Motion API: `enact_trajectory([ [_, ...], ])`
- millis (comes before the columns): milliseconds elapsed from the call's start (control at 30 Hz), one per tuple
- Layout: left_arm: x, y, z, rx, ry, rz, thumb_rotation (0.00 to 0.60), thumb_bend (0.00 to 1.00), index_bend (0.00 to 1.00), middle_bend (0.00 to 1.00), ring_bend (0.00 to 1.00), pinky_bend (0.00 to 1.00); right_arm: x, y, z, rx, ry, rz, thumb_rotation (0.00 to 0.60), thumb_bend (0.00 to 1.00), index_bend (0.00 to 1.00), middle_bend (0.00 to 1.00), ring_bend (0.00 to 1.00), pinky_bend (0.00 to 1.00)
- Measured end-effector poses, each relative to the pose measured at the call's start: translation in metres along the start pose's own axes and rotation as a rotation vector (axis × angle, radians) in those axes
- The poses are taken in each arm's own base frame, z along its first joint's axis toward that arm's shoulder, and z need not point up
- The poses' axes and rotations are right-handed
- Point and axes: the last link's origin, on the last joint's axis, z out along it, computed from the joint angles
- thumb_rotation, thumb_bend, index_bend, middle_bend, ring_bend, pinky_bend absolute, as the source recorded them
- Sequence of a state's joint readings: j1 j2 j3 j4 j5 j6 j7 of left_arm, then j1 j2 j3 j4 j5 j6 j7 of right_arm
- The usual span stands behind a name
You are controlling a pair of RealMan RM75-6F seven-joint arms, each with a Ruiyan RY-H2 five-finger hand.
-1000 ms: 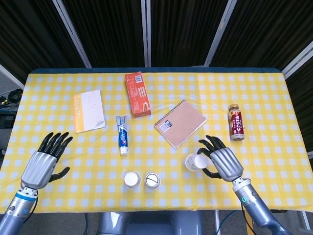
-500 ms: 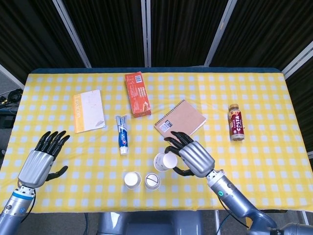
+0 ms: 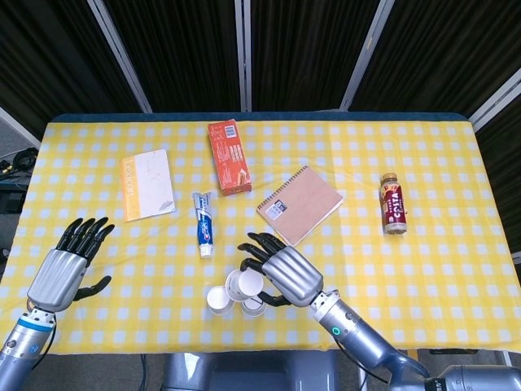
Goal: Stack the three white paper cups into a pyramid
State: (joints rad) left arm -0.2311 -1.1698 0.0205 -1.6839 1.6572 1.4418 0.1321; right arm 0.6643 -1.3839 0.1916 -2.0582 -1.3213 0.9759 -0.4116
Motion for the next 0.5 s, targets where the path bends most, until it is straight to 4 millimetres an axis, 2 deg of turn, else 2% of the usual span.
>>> enact_trajectory([
  [500,-0.002,-0.003,0.003,0.003,-0.029,-0.012,0.6,0.23,0.0,0.0,0.0,0.0,-0.019,-0.014,0.002,-0.005,-0.022,0.013,0.6,0.25,0.49,0.16,0.0,0.12],
])
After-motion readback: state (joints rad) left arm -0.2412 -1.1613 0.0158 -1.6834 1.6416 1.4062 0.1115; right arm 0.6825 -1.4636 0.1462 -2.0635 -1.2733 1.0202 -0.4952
